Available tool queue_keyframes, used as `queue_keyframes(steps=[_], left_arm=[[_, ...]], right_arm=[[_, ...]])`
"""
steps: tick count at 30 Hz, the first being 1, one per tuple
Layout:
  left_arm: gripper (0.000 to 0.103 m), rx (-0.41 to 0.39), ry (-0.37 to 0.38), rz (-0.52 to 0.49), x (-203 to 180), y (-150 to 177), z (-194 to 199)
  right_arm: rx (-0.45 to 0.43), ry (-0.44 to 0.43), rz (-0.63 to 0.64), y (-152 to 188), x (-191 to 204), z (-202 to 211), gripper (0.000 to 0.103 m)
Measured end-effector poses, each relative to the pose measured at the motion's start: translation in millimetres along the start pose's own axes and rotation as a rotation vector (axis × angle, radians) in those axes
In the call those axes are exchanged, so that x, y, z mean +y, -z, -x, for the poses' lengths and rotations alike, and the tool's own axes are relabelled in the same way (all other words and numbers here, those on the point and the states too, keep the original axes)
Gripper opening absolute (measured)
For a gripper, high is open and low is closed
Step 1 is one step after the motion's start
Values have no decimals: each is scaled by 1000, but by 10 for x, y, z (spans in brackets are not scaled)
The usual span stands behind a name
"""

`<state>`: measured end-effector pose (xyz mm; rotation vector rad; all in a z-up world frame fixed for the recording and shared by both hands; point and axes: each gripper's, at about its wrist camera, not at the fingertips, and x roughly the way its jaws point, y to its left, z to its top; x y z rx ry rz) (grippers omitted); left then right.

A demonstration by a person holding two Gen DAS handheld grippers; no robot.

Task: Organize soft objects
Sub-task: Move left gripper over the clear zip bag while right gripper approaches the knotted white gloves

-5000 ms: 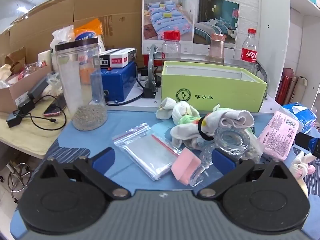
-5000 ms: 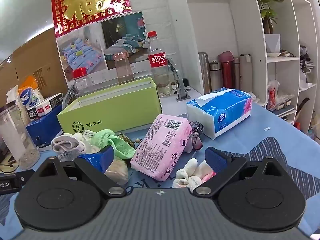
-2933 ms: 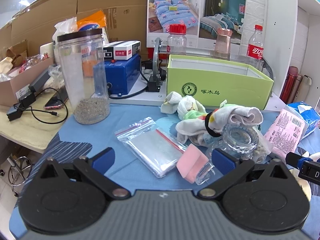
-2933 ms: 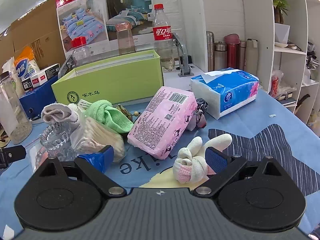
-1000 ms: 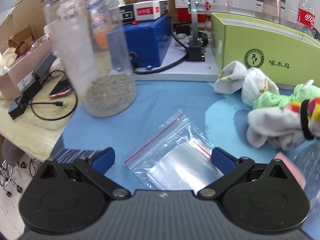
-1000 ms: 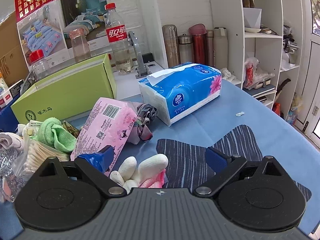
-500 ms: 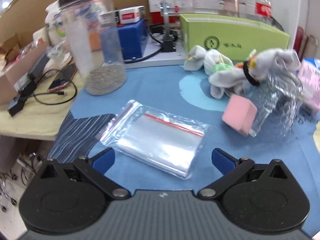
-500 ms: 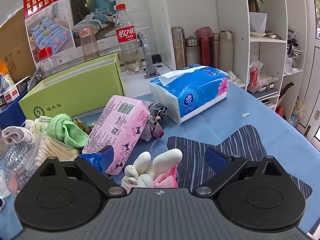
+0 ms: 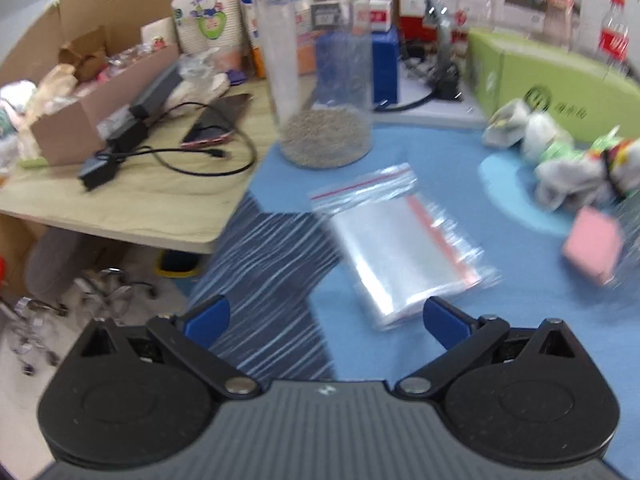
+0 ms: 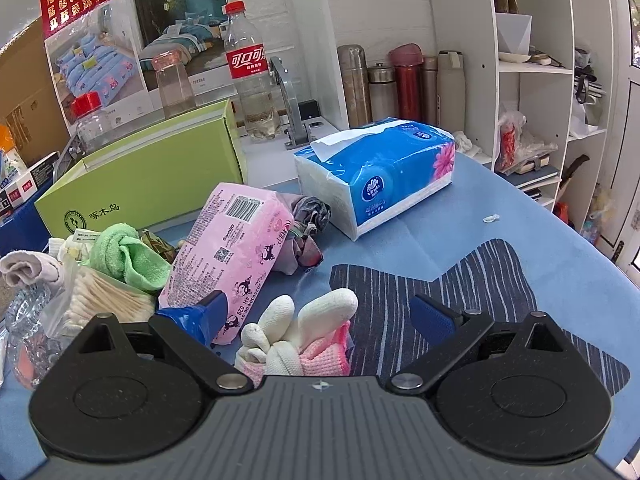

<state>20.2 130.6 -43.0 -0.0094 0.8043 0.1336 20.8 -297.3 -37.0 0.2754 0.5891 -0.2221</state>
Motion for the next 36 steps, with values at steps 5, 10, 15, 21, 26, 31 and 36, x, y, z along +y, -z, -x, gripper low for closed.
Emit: queue_keyframes(steps=[5, 10, 15, 21, 26, 31, 36], left_arm=[[102, 15, 41, 44, -245, -205, -261], [102, 47, -16, 109, -323, -247, -509], [102, 22, -11, 69, -490, -256, -559], [102, 10, 9, 54, -481, -242, -555], [102, 8, 4, 57, -488, -243, -554], [102, 1, 11, 47, -477, -230, -549], [102, -14, 16, 39, -480, -190, -528]], right_arm=[[-11, -3, -1, -9, -30, 50, 86], [-21, 36, 0, -2, -138, 100, 86], [9, 30, 22, 63, -184, 57, 86], [11, 26, 66, 95, -96, 28, 86], [-6, -48, 72, 52, 1, 50, 86], [47, 17, 154, 166, 120, -132, 86], [58, 35, 178, 233, 90, -220, 87]])
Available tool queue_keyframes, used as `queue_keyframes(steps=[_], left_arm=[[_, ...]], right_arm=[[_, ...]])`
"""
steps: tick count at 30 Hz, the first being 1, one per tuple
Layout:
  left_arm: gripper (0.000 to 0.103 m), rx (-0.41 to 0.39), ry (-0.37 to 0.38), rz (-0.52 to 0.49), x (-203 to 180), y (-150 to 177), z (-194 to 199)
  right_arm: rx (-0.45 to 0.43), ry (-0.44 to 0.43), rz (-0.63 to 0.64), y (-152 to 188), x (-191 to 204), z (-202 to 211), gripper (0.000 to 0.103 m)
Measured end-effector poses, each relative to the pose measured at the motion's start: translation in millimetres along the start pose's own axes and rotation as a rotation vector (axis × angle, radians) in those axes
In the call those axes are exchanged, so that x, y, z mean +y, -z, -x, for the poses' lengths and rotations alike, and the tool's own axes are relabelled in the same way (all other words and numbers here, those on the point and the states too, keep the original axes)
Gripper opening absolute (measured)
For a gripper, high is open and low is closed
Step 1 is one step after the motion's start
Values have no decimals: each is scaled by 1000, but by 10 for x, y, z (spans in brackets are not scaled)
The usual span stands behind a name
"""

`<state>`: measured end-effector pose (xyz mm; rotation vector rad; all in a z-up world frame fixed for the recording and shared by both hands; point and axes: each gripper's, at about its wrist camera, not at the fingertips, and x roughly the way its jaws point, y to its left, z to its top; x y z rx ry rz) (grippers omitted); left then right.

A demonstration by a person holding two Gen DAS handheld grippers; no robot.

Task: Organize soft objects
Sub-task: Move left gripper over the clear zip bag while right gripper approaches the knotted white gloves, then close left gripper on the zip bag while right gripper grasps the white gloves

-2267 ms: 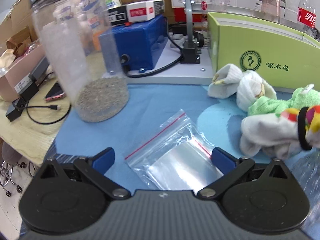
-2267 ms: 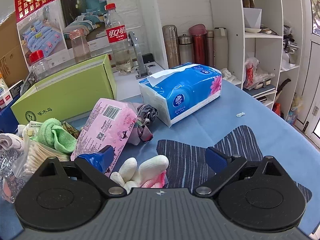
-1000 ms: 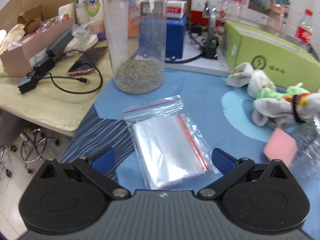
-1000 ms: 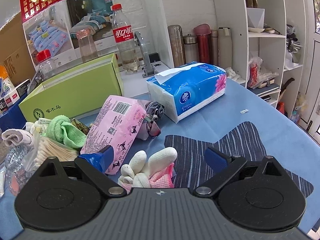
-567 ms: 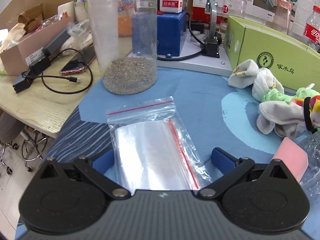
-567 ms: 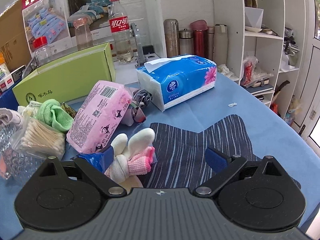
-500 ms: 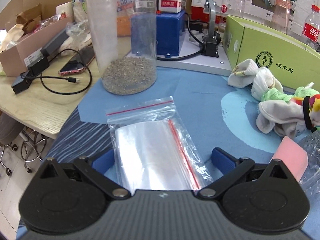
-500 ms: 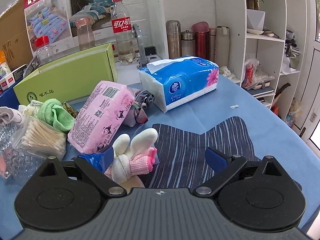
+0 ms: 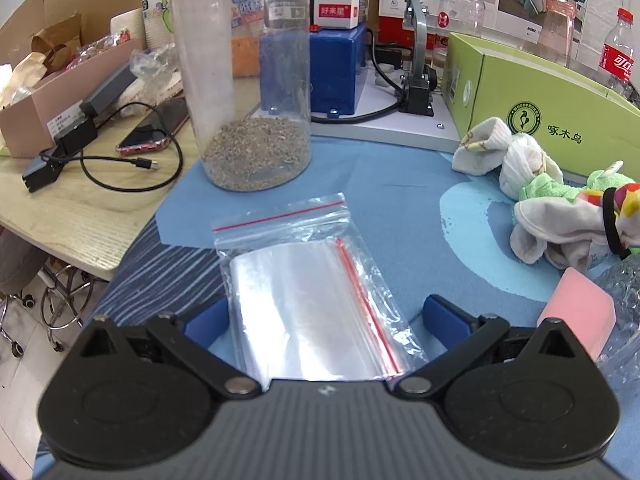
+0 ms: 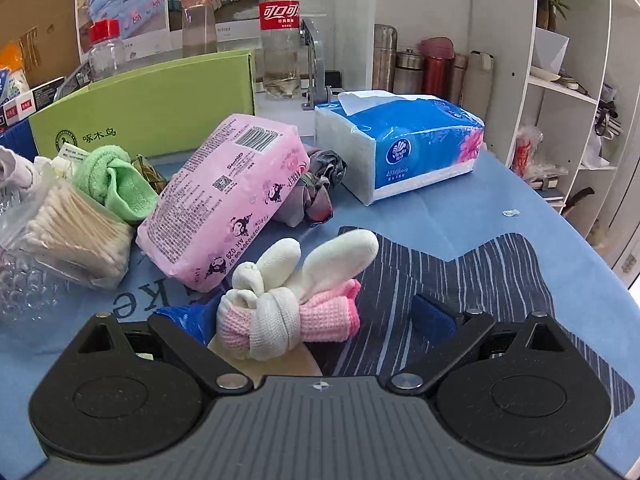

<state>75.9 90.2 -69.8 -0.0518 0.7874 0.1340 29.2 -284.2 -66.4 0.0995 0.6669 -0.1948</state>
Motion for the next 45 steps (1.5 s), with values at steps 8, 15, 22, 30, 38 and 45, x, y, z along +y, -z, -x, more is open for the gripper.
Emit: queue_keyframes(steps=[8, 15, 22, 30, 38, 45], left_arm=[[102, -16, 31, -26, 19, 51, 36], [102, -22, 55, -45, 51, 77, 57], [97, -23, 64, -38, 71, 76, 72], [76, -32, 67, -30, 106, 66, 127], [25, -21, 93, -22, 180, 19, 199], [20, -77, 215, -6, 224, -295, 485]], right_arm=[[2, 1, 12, -42, 3, -64, 89], [0, 11, 17, -42, 29, -58, 88], [1, -5, 29, -71, 21, -101, 88], [-18, -31, 41, -16, 4, -33, 85], [-74, -103, 44, 106, -74, 173, 33], [-204, -197, -2, -172, -204, 581, 33]])
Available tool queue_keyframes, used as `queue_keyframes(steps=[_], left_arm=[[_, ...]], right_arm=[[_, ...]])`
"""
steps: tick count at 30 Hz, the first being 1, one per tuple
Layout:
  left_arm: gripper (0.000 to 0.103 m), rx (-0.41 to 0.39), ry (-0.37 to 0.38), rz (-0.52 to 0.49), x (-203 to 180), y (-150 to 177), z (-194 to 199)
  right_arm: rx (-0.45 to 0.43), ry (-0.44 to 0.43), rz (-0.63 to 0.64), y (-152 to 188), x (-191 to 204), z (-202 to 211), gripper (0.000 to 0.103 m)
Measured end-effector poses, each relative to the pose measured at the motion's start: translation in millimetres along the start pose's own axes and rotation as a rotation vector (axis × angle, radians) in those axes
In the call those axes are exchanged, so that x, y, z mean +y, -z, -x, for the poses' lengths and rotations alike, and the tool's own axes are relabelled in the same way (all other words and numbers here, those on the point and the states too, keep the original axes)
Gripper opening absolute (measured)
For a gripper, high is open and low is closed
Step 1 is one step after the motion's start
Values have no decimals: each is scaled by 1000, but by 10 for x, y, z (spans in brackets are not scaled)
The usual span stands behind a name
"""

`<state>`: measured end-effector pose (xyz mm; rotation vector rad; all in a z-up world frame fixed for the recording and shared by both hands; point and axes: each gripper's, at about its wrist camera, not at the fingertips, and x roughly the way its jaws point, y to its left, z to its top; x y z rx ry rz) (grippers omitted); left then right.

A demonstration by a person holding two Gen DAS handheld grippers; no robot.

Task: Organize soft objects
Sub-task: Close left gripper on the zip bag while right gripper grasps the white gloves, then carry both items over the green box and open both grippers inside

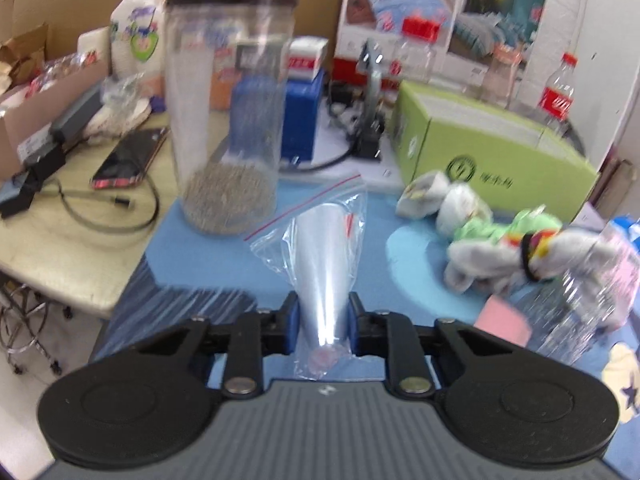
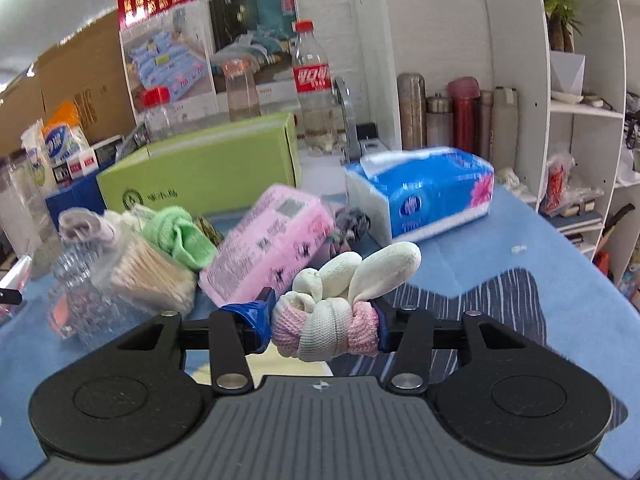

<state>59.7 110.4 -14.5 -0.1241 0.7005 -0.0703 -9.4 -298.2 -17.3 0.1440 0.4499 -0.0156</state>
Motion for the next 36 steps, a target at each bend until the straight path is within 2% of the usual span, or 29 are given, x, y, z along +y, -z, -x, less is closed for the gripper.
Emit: queue_keyframes(steps=[5, 8, 11, 14, 18, 20, 22, 24, 26, 32, 36], left_arm=[[20, -79, 78, -40, -313, -521, -31], [20, -115, 114, -77, -589, -866, -194], [20, -122, 132, -103, -839, -1193, -465], [20, -117, 112, -134, -1061, -1432, -775], [20, -80, 94, -148, -1212, -1618, -1222], [26, -60, 79, -153, -1244, -1655, -1399], [47, -43, 73, -143, -1247, -1668, -1523], [52, -41, 77, -137, -1237, -1663, -1573], [59, -42, 79, -137, -1226, -1665, -1569], [59, -53, 88, -102, -1176, -1686, -1405], [61, -79, 71, -109, -1103, -1583, -1128]], right_arm=[[-106, -57, 99, -651, 225, -232, 33], [-109, -84, 149, -1053, 351, -616, 33], [-82, -101, 184, -1365, 471, -1060, 33], [-36, -128, 200, -1606, 582, -1505, 33], [37, -162, 220, -1717, 709, -2032, 38], [104, -184, 191, -1710, 730, -2268, 40], [176, -184, 163, -1674, 763, -2460, 41], [193, -159, 176, -1621, 797, -2518, 44], [165, -138, 182, -1601, 812, -2482, 47], [116, -157, 157, -1673, 811, -2294, 55], [60, -152, 188, -1645, 785, -1928, 59]])
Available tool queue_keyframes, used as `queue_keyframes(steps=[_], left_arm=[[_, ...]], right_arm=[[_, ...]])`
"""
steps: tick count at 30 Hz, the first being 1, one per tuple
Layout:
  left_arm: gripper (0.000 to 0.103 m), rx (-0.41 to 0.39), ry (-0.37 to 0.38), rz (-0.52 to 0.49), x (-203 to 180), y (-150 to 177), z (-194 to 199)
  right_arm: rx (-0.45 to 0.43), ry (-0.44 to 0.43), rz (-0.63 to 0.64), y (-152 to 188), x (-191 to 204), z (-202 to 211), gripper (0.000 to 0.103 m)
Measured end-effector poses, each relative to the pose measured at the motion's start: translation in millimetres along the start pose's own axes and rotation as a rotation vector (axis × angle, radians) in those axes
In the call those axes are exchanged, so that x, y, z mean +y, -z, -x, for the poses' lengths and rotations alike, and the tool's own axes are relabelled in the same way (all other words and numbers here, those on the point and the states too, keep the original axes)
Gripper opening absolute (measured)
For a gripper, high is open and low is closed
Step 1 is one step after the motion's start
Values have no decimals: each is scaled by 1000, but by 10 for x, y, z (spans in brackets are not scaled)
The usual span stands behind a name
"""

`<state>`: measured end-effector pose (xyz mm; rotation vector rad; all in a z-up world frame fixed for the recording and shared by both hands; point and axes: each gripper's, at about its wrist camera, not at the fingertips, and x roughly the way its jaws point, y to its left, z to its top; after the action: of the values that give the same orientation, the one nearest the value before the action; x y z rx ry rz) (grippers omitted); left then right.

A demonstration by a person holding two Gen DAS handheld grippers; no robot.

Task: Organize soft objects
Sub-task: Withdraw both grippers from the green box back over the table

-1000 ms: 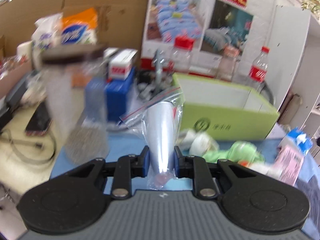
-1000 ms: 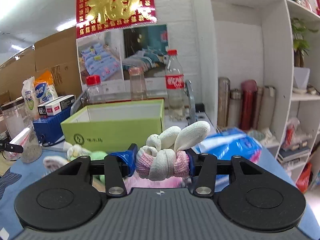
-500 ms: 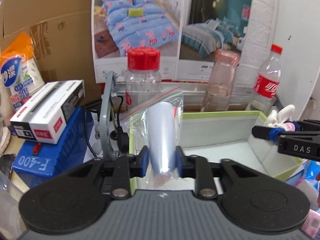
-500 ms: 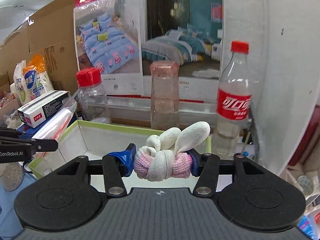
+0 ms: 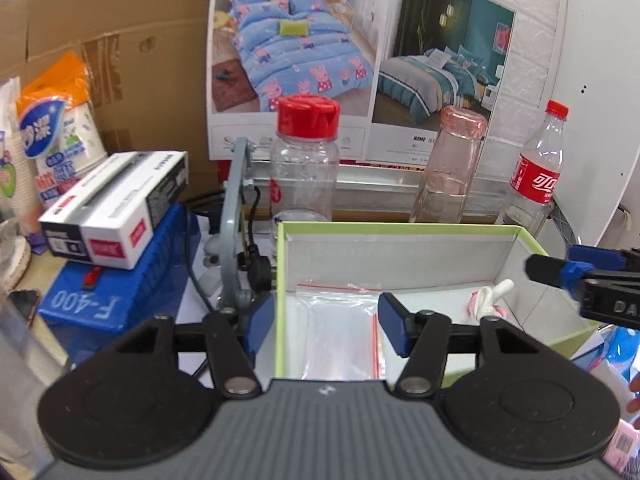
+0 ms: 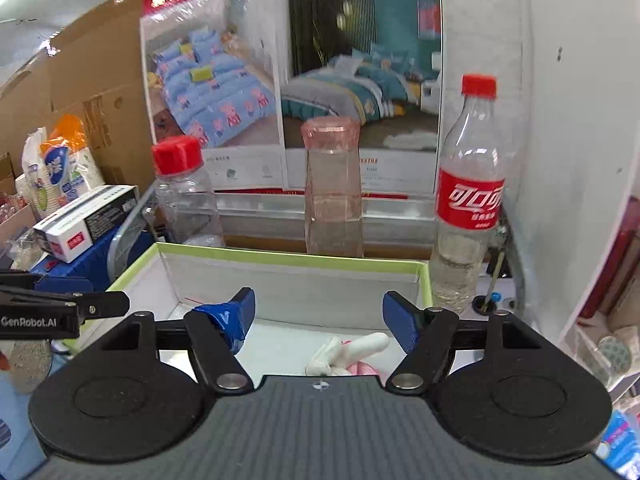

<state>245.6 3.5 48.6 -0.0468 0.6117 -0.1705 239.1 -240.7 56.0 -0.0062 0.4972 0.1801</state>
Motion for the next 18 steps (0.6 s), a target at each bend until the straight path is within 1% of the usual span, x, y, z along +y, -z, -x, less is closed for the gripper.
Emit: queue_keyframes(steps=[3, 6, 11, 13, 15, 16, 18], left_arm=[[61, -11, -14, 2, 60, 146, 274], [62, -14, -32, 3, 93, 342, 506], [63, 19, -50, 35, 169, 803, 808], [63, 48, -50, 50, 200, 999, 894], [63, 77, -51, 69, 217, 1172, 979], [63, 89, -44, 73, 212, 1231, 1022], [63, 89, -14, 77, 178, 1287, 1123]], right_arm=[[-35, 3, -4, 167, 0, 375, 61], [-72, 31, -32, 420, -8, 737, 62], [-101, 56, -177, 992, -70, 1244, 63], [-101, 70, -219, 1248, -56, 1401, 64], [-88, 104, -255, 1497, -27, 1528, 64], [-84, 118, -271, 1597, -23, 1573, 64], [-71, 138, -301, 1765, -33, 1655, 64]])
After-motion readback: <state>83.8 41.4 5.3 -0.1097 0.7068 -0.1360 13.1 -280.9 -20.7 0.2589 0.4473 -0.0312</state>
